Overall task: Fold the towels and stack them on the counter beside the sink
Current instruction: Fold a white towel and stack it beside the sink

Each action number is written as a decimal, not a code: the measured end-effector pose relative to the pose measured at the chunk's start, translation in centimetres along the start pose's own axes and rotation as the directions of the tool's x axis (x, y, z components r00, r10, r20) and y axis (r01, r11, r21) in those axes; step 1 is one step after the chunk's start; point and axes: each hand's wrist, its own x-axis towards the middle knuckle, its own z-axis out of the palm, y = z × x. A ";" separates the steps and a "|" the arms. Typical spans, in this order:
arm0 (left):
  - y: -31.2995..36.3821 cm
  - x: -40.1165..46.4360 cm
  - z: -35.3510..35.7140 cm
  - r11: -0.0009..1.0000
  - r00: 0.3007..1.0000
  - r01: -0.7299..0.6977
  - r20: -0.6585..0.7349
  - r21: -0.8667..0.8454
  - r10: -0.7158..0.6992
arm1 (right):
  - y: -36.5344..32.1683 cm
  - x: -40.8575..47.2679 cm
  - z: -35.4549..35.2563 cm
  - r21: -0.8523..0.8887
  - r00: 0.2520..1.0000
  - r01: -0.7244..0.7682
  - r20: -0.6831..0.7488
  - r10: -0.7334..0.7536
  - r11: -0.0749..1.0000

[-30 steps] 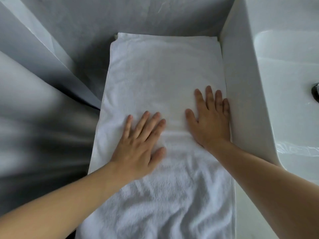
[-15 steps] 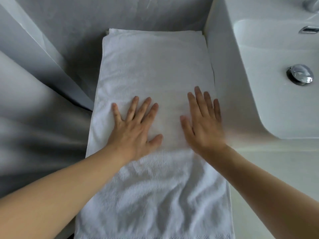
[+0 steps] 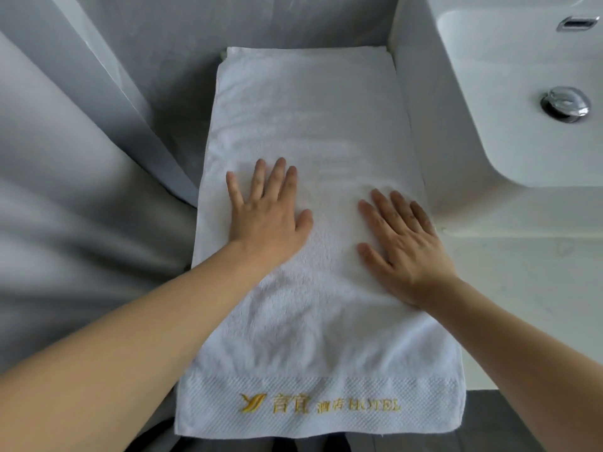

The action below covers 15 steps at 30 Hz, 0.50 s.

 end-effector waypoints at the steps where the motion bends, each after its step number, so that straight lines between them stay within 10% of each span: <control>1: 0.5 -1.9 0.0 0.999 0.999 -0.004 -0.051 -0.035 0.002 | 0.0 0.0 0.0 -0.003 1.000 0.006 0.001 -0.006 1.000; 15: 0.5 -11.4 3.8 0.999 0.998 -0.006 0.066 -0.050 0.010 | -1.2 -9.9 1.2 0.024 0.998 -0.069 -0.005 0.069 0.997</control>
